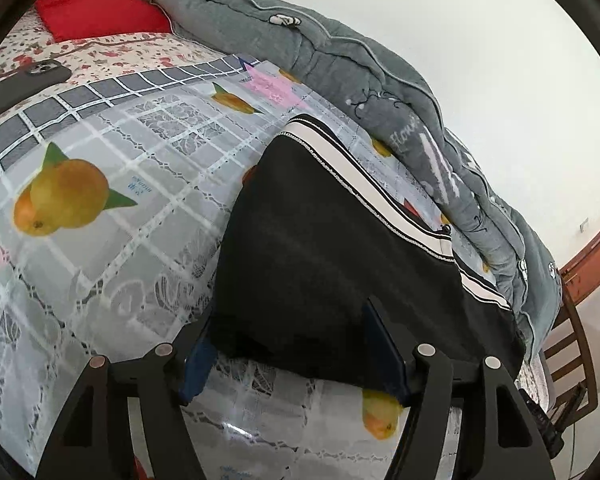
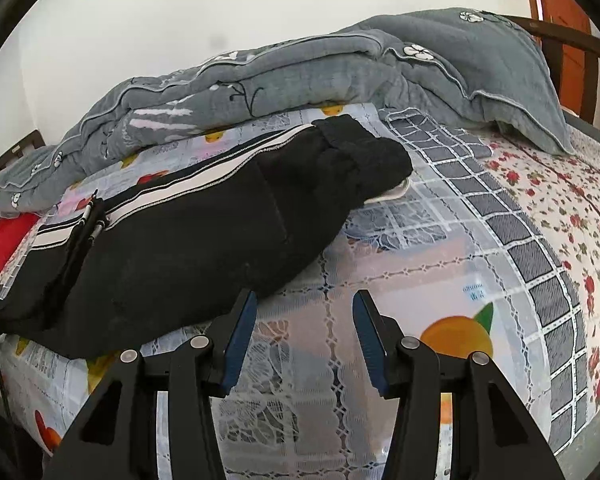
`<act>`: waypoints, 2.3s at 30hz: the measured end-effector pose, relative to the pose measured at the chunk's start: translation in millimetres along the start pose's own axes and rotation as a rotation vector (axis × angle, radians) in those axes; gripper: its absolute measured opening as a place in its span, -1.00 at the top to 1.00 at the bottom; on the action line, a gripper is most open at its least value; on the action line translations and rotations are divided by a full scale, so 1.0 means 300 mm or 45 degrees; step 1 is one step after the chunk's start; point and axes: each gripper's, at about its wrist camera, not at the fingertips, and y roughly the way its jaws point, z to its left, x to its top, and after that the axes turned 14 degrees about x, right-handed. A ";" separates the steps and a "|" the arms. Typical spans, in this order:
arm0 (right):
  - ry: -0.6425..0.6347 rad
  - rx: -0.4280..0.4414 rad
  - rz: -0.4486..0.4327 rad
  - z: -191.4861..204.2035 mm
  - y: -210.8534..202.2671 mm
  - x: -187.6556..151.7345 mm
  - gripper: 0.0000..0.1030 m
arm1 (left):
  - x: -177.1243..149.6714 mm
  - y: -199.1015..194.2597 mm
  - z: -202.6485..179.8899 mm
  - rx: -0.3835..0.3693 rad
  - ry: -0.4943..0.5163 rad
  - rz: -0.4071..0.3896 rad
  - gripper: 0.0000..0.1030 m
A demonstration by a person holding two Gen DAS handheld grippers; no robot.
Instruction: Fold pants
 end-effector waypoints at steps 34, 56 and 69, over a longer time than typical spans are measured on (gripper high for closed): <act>-0.033 0.000 -0.075 -0.234 -0.200 0.005 0.04 | -0.035 -0.145 -0.873 0.138 0.357 -0.332 0.74; 0.002 0.117 -0.001 -0.286 -0.088 0.043 0.04 | -0.458 0.133 -1.240 -0.046 0.648 -0.080 0.74; -0.048 0.289 -0.035 -0.095 -0.047 0.143 -0.05 | -0.397 -0.047 -1.129 -0.183 0.722 -0.158 -0.22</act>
